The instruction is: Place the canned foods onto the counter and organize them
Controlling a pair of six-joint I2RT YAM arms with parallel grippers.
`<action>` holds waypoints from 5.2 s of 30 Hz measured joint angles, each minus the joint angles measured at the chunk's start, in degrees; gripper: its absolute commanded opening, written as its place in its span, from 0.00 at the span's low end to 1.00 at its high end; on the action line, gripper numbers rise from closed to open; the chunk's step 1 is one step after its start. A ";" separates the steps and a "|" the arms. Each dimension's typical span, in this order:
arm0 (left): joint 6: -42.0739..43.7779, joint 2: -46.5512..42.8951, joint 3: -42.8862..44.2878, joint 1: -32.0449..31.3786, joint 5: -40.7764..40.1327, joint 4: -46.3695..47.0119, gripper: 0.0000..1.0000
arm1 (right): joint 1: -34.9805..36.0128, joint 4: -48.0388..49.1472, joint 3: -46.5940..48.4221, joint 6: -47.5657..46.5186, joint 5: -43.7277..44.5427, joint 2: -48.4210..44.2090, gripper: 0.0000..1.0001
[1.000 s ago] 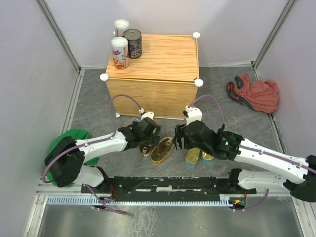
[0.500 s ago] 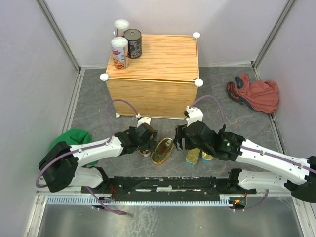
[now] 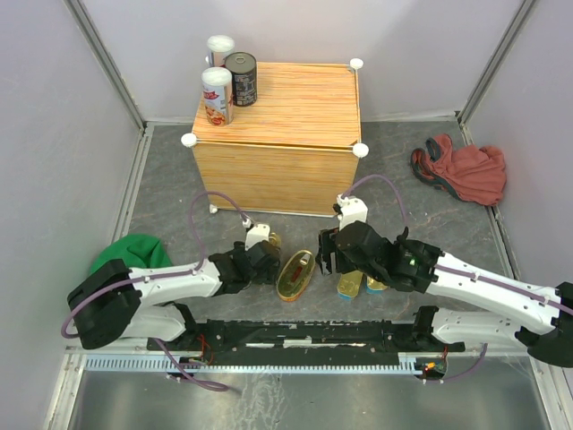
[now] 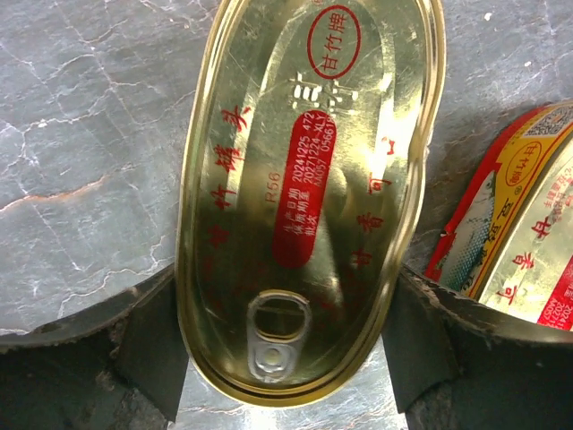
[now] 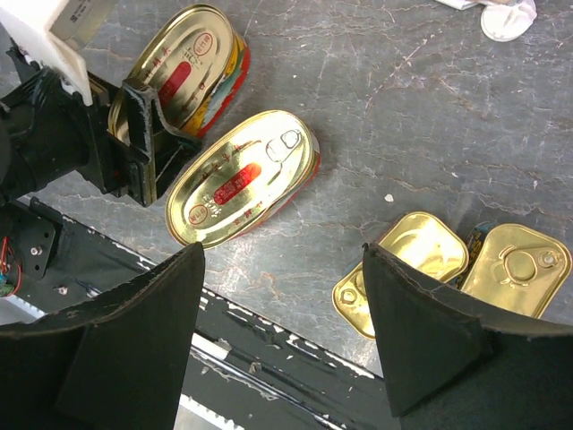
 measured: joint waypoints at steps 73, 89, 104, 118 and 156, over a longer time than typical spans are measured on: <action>7.15 11.82 78.84 -7.96 -12.81 -46.21 0.03 | 0.17 -14.58 21.27 -6.40 10.95 -9.57 0.78; 10.10 18.78 89.77 -6.99 -15.82 -52.81 0.03 | -7.58 -5.42 45.66 -9.44 8.17 8.13 0.76; 13.07 22.71 97.18 5.60 -11.15 -52.98 0.03 | -20.46 -2.58 49.03 -3.06 -1.95 11.21 0.76; 15.61 32.35 105.11 15.52 -5.22 -54.31 0.03 | -21.49 -2.54 49.00 -1.66 -5.42 11.23 0.76; 17.27 36.92 106.77 19.23 -3.19 -53.31 0.69 | -25.73 -1.42 48.46 -1.64 -10.05 13.75 0.76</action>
